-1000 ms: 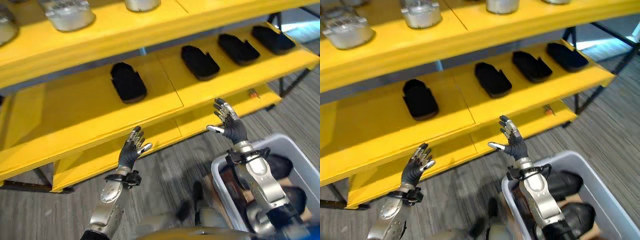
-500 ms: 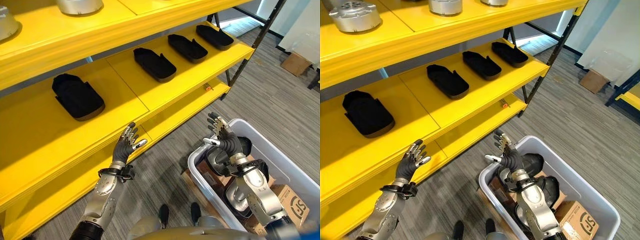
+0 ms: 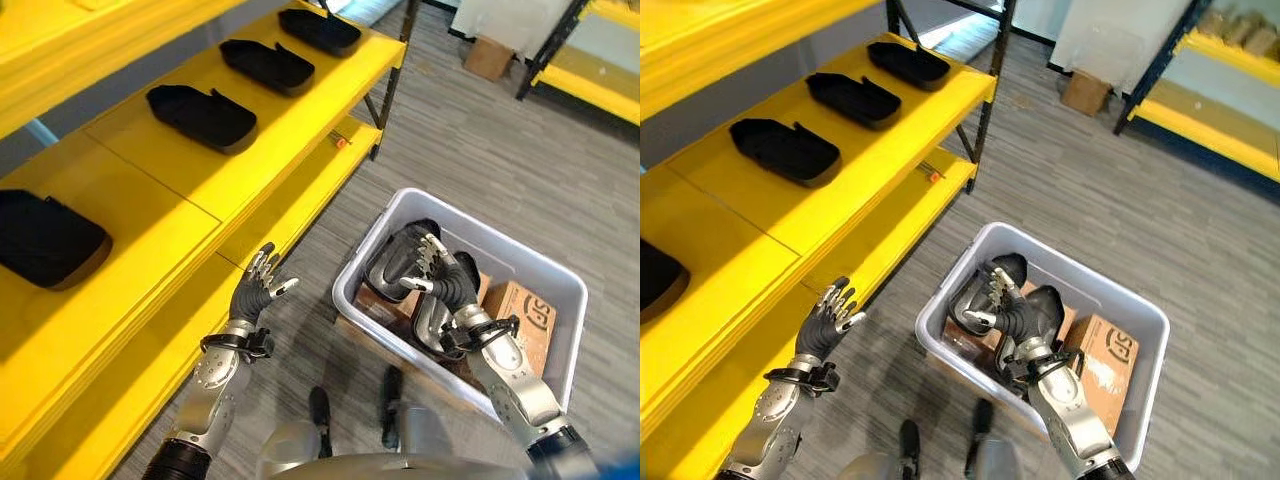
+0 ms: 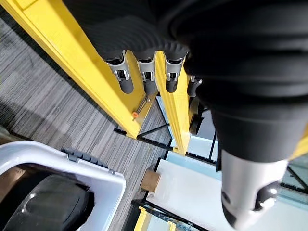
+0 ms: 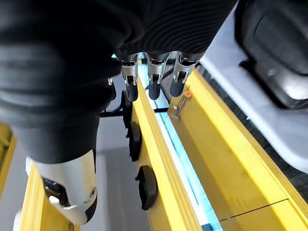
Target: Move parts from the plastic box to the shelf.
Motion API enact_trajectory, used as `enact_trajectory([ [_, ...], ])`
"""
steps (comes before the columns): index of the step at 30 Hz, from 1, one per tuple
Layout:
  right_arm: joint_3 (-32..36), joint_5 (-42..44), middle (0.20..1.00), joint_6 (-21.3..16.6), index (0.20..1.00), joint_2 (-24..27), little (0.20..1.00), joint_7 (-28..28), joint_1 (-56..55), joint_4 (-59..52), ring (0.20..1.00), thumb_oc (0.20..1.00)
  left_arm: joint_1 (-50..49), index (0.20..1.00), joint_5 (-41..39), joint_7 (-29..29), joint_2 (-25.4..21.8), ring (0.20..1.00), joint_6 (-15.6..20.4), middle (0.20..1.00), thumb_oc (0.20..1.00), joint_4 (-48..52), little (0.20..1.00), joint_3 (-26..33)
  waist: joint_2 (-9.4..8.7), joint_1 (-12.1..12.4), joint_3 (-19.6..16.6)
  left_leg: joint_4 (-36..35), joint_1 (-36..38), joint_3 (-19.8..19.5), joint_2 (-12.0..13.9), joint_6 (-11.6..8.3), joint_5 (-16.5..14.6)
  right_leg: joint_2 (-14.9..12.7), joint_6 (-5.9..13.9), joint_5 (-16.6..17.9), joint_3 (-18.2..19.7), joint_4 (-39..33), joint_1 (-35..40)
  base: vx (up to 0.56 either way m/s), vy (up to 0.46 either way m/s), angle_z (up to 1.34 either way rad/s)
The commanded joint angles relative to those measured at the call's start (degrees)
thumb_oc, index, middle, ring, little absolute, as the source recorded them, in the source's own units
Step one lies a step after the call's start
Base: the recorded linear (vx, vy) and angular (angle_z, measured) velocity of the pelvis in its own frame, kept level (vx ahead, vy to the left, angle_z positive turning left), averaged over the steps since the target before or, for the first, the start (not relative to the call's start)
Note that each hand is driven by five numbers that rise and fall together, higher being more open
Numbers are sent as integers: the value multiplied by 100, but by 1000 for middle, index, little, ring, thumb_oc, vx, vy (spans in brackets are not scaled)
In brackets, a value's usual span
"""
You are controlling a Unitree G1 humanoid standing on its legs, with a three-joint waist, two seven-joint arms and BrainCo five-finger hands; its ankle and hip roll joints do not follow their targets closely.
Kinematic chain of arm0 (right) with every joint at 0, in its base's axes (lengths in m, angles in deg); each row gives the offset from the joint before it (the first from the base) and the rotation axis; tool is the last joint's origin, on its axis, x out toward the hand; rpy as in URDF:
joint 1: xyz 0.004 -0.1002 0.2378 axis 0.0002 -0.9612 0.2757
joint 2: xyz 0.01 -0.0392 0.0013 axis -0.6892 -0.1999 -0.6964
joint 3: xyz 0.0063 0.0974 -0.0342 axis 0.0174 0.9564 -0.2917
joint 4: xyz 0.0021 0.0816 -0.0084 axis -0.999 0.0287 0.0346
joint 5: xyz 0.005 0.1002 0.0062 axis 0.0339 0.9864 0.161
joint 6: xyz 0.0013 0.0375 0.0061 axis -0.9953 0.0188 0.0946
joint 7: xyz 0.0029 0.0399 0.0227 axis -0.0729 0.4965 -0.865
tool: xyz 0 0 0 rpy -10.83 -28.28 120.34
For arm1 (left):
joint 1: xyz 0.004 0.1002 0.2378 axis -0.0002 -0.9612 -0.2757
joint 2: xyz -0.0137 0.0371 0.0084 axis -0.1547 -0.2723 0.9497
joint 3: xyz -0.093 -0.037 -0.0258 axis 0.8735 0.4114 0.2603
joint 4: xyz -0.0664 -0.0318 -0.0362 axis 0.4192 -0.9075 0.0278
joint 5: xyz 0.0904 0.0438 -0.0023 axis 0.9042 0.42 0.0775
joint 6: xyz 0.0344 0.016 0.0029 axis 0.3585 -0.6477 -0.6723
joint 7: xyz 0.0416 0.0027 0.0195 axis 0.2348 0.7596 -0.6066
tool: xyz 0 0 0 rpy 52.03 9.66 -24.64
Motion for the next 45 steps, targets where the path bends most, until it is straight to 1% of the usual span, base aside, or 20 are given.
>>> enact_trajectory([
  [1, 156, -75, 1000, -202, 1000, -85, 1000, -30, 34, -274, 1000, 1000, -84, 1000, 30, 46, -99, 1000, 157, 1000, 1000, 339, 1000, 136, -354, 24, -588, -72, 200, -673, -194, -265, -332, -100, 453, 698, 834, -278, 4, 158, -182, -120],
  [5, 295, -60, 1000, -204, 1000, 5, 1000, -63, -80, -359, 1000, 1000, -149, 1000, -8, 99, -60, 1000, 128, 1000, 1000, 353, 1000, 185, -378, -61, -763, -40, 223, -710, -108, -369, -358, 60, 433, 652, 850, -512, 171, 126, -167, -10],
  [9, 387, -37, 1000, -221, 1000, 48, 1000, -42, -118, -382, 1000, 1000, -162, 1000, -40, 111, -25, 1000, 125, 1000, 1000, 336, 1000, 188, -276, -171, -861, -74, 280, -707, 134, -517, -336, 218, 346, 393, 838, -496, 241, 102, -138, -8],
  [14, 471, 6, 1000, -259, 1000, 180, 1000, -54, -152, -486, 1000, 1000, -191, 1000, -96, 181, -18, 1000, 101, 1000, 1000, 355, 1000, 183, -138, -272, -881, 261, 253, -689, 465, -735, -404, 452, 163, 52, 919, -436, 291, 117, -161, 1],
  [16, 512, 34, 1000, -286, 1000, 225, 1000, -51, -169, -517, 1000, 1000, -183, 1000, -118, 175, -8, 1000, 115, 1000, 1000, 363, 1000, 205, -100, -285, -833, 652, 119, -681, 589, -818, -397, 530, 78, -82, 970, -385, 303, 52, -125, 4],
  [18, 526, 67, 1000, -325, 1000, 288, 1000, -31, -153, -554, 1000, 1000, -193, 1000, -151, 188, -9, 1000, 125, 1000, 1000, 385, 1000, 196, -87, -249, -673, 1755, -401, -768, 787, -1019, -3, 685, -117, -188, 1030, -413, 391, -8, -181, 5],
  [19, 515, 74, 1000, -341, 1000, 317, 1000, -30, -147, -581, 1000, 1000, -202, 1000, -165, 184, -11, 1000, 137, 1000, 1000, 413, 1000, 202, -98, -208, -577, 2358, -655, -926, 785, -1080, 229, 753, -217, -239, 1063, -438, 445, -41, -192, 6],
  [20, 519, 79, 1000, -355, 1000, 365, 1000, -26, -140, -626, 1000, 1000, -200, 1000, -188, 168, -16, 1000, 157, 1000, 1000, 423, 1000, 197, -129, -135, -417, 2941, -907, -1229, 641, -1123, 425, 787, -308, -260, 1121, -457, 492, -48, -154, 8],
  [21, 510, 73, 1000, -386, 1000, 417, 1000, -22, -100, -647, 1000, 1000, -164, 1000, -206, 134, -1, 1000, 183, 1000, 1000, 453, 1000, 165, -183, -35, -249, 3430, -1191, -1672, 318, -1164, 511, 769, -350, -256, 1186, -442, 479, 93, -6, -17],
  [22, 508, 38, 1000, -405, 1000, 455, 1000, 9, -33, -639, 1000, 1000, -185, 1000, -243, 131, -11, 1000, 164, 1000, 1000, 544, 1000, 218, -210, -60, -256, 2463, -1492, -1962, 723, -1100, 472, 773, -206, -347, 1298, -467, 442, 128, 33, -31],
  [23, 501, 36, 1000, -406, 1000, 456, 1000, 11, -34, -637, 1000, 1000, -193, 1000, -245, 132, -9, 1000, 162, 1000, 1000, 548, 1000, 222, -209, -35, -252, 2413, -1438, -1934, 744, -1112, 470, 786, -211, -362, 1325, -459, 450, 252, 160, -32],
  [24, 500, 18, 1000, -427, 1000, 463, 1000, 73, 13, -588, 1000, 1000, -211, 1000, -279, 133, -17, 1000, 166, 1000, 1000, 587, 1000, 223, -167, -13, -280, 1563, -1355, -1930, 1125, -1097, 544, 805, -118, -476, 1416, -404, 455, 177, 154, -47],
  [25, 491, 11, 1000, -424, 1000, 457, 1000, 99, 19, -546, 1000, 1000, -204, 1000, -276, 114, -26, 1000, 180, 1000, 1000, 608, 1000, 198, -131, 28, -255, 1052, -1267, -1936, 1319, -1102, 661, 810, -82, -532, 1519, -357, 461, 221, 259, -77],
  [26, 461, -14, 1000, -432, 1000, 460, 1000, 134, 44, -525, 1000, 1000, -200, 1000, -248, 100, -32, 1000, 189, 1000, 1000, 616, 1000, 181, -50, 77, -233, 598, -1282, -2074, 1485, -1142, 926, 817, -49, -616, 1626, -272, 446, 210, 332, -106],
  [27, 496, -7, 1000, -440, 1000, 450, 1000, 171, -13, -508, 1000, 1000, -179, 1000, -206, 82, -15, 1000, 219, 1000, 1000, 634, 1000, 158, 52, 69, -215, 513, -1269, -2365, 1541, -1245, 967, 714, 24, -707, 1846, -96, 387, 191, 342, -88],
  [28, 459, -12, 1000, -431, 1000, 450, 1000, 126, -32, -488, 1000, 1000, -183, 1000, -185, 94, -30, 1000, 244, 1000, 1000, 632, 1000, 125, 92, 65, -230, 566, -1200, -2414, 1443, -1226, 748, 702, 39, -732, 1963, 12, 344, 170, 349, -81],
  [30, 525, -46, 1000, -409, 1000, 413, 1000, 108, -132, -548, 1000, 1000, -108, 1000, -241, 158, -67, 1000, 238, 1000, 1000, 706, 1000, 80, 128, -36, -191, 629, -1195, -2066, 1360, -1261, 655, 549, 106, -631, 1992, 49, 299, 116, 303, -102],
  [32, 494, 10, 1000, -402, 1000, 310, 1000, 139, -6, -504, 1000, 1000, 29, 1000, -237, 178, -305, 1000, 308, 1000, 1000, 733, 1000, 17, -18, -101, 20, 937, -1234, -1565, 1093, -1151, 235, 207, 327, -246, 2294, -230, 127, 34, 387, -70],
  [38, 462, 45, 1000, -412, 1000, 263, 1000, 191, 56, -551, 1000, 1000, 226, 1000, -198, -5, -383, 1000, 357, 1000, 1000, 728, 1000, 8, -174, -177, 110, 1204, -1417, -1274, 1028, -1078, -22, 28, 420, 6, 2475, -452, -119, 3, 117, -34],
  [45, 450, -20, 1000, -456, 1000, 270, 1000, 390, 187, -436, 1000, 1000, 628, 1000, -28, -176, -438, 1000, 416, 1000, 1000, 815, 1000, -180, -198, -326, 259, 1267, -1685, -1198, 1036, -1106, -27, -2, 429, 113, 2560, -428, -514, -14, 4, -10],
])
